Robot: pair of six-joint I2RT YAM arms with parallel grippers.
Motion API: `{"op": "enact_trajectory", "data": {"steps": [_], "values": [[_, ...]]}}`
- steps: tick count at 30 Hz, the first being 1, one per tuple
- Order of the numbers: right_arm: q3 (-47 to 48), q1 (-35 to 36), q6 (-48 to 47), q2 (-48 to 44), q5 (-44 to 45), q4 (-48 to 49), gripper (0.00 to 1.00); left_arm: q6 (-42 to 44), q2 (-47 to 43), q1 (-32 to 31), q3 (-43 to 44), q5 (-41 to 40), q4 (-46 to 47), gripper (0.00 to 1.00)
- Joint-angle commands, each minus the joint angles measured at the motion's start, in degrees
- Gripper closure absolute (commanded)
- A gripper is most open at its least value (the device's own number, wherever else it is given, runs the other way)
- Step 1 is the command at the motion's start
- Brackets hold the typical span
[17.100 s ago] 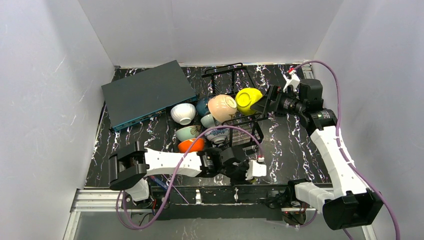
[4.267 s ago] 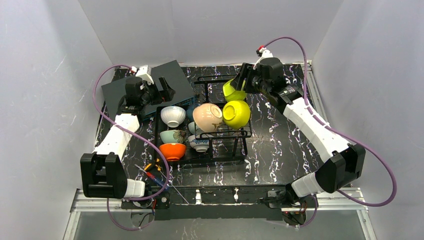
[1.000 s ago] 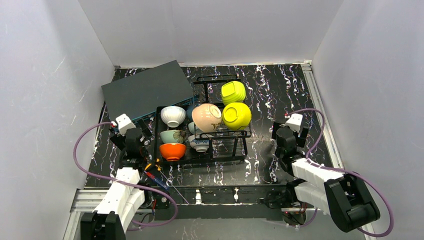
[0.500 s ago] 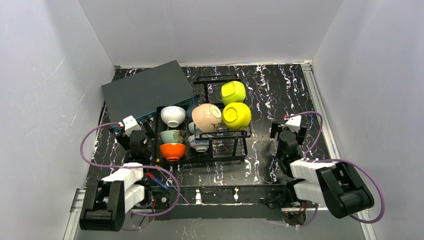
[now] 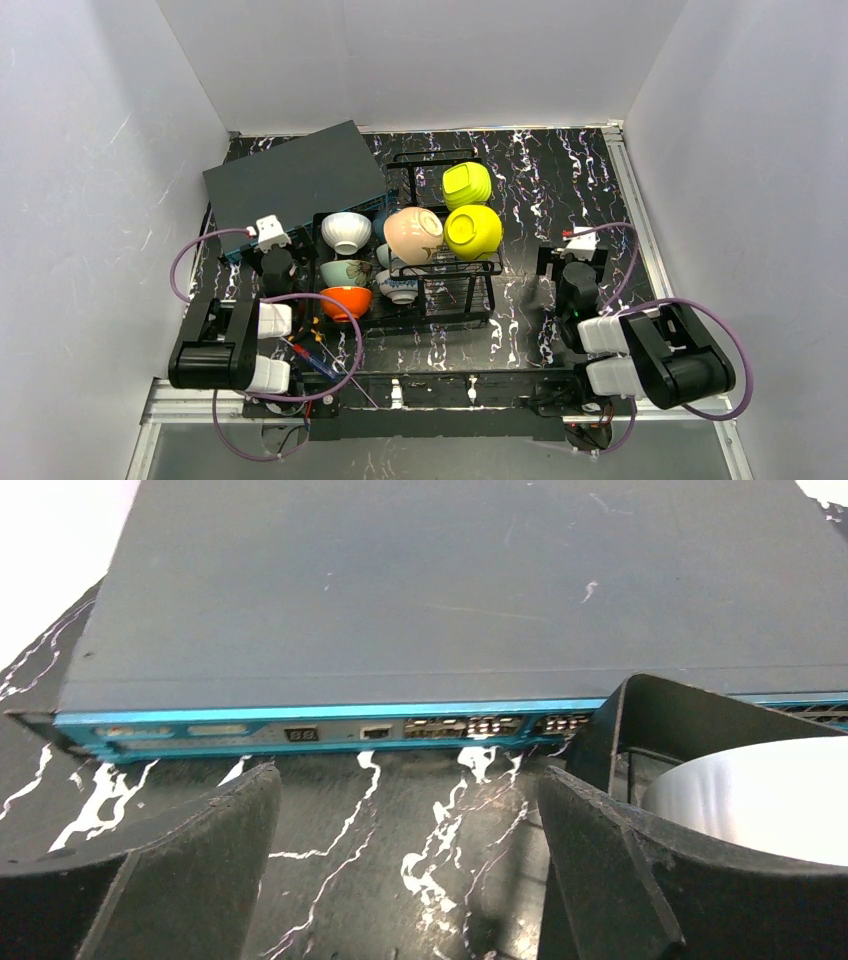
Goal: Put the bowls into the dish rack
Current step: Reset both arms
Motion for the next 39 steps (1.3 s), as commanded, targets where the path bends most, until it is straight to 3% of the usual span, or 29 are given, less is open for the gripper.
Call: {"op": "enact_trajectory", "data": {"steps": [1, 7, 12, 16, 20, 34, 39], "values": [[2.3, -0.7, -3.6, 1.6, -3.5, 5.1, 0.01, 3.6, 6.5, -0.4, 0.7, 6.0, 4.1, 0.02], [1.1, -3.4, -4.1, 8.0, -5.1, 14.5, 0.01, 6.0, 6.2, -0.3, 1.8, 12.5, 2.2, 0.02], [2.0, -3.8, -4.4, 18.6, -3.6, 24.7, 0.01, 5.1, 6.1, -0.4, 3.9, 10.5, -2.1, 0.02], [6.7, -4.4, -0.7, 16.8, 1.2, 12.3, 0.01, 4.4, 6.0, -0.4, 5.3, 8.9, -5.1, 0.02], [9.4, -5.5, 1.6, 17.0, 2.7, 7.0, 0.01, 4.5, 6.1, -0.5, 5.5, 9.1, -5.1, 0.02], [9.4, -5.7, 1.2, 17.7, 2.6, 8.2, 0.01, 4.6, 6.2, -0.5, 5.5, 9.3, -5.1, 0.02], [9.4, -5.7, 1.2, 17.7, 2.7, 8.2, 0.01, 7.3, 5.8, -0.4, 5.5, 16.9, -5.7, 0.02]]}}
